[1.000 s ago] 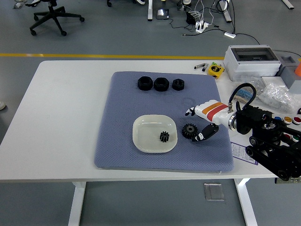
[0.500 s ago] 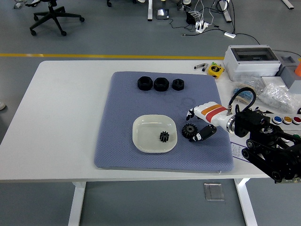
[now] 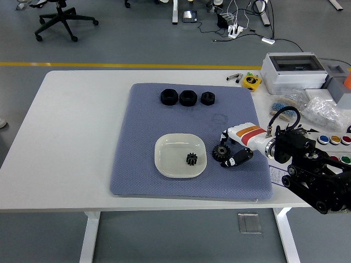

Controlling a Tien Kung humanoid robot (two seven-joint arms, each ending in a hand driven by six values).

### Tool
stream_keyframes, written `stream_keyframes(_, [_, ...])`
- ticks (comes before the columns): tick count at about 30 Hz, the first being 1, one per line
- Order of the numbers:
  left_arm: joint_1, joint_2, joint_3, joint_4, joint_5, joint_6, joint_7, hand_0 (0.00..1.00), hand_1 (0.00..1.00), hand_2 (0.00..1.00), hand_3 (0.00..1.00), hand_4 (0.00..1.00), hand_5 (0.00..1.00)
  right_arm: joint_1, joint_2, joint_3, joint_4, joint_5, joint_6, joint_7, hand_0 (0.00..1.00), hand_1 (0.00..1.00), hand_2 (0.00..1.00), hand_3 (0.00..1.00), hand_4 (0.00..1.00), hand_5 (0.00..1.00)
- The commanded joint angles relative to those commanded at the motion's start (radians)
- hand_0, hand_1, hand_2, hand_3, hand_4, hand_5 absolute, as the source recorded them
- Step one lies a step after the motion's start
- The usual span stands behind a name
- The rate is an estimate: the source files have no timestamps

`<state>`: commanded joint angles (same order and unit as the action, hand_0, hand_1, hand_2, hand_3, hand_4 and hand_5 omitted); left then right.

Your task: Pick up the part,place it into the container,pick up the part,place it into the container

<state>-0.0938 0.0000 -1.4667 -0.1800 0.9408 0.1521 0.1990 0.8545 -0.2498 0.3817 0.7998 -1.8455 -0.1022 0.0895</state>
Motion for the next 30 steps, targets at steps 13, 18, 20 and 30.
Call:
stream_keyframes(13, [-0.004,0.000,-0.001,0.000,0.001,-0.001,-0.001,0.894,0.892,0.899,0.643,0.563,0.695,-0.001,-0.004,0.000,0.003,0.010,0.004,-0.012,0.163,0.297,0.404,0.418,0.653,0.378])
stream_keyframes(18, [-0.002,0.000,-0.001,0.000,0.002,-0.001,-0.001,0.895,0.892,0.899,0.642,0.561,0.691,0.000,-0.011,0.011,0.011,0.018,0.010,-0.016,0.112,0.214,0.343,0.372,0.653,0.395])
stream_keyframes(20, [-0.001,0.000,-0.002,0.000,0.003,-0.002,0.000,0.895,0.892,0.898,0.642,0.561,0.690,0.000,-0.014,0.017,0.017,0.023,0.012,-0.017,0.093,0.186,0.315,0.359,0.648,0.406])
stream_keyframes(30, [0.000,0.000,-0.003,0.000,0.003,-0.003,-0.001,0.895,0.892,0.897,0.641,0.561,0.688,0.006,-0.032,0.058,0.057,0.038,0.015,-0.023,0.086,0.179,0.304,0.351,0.645,0.416])
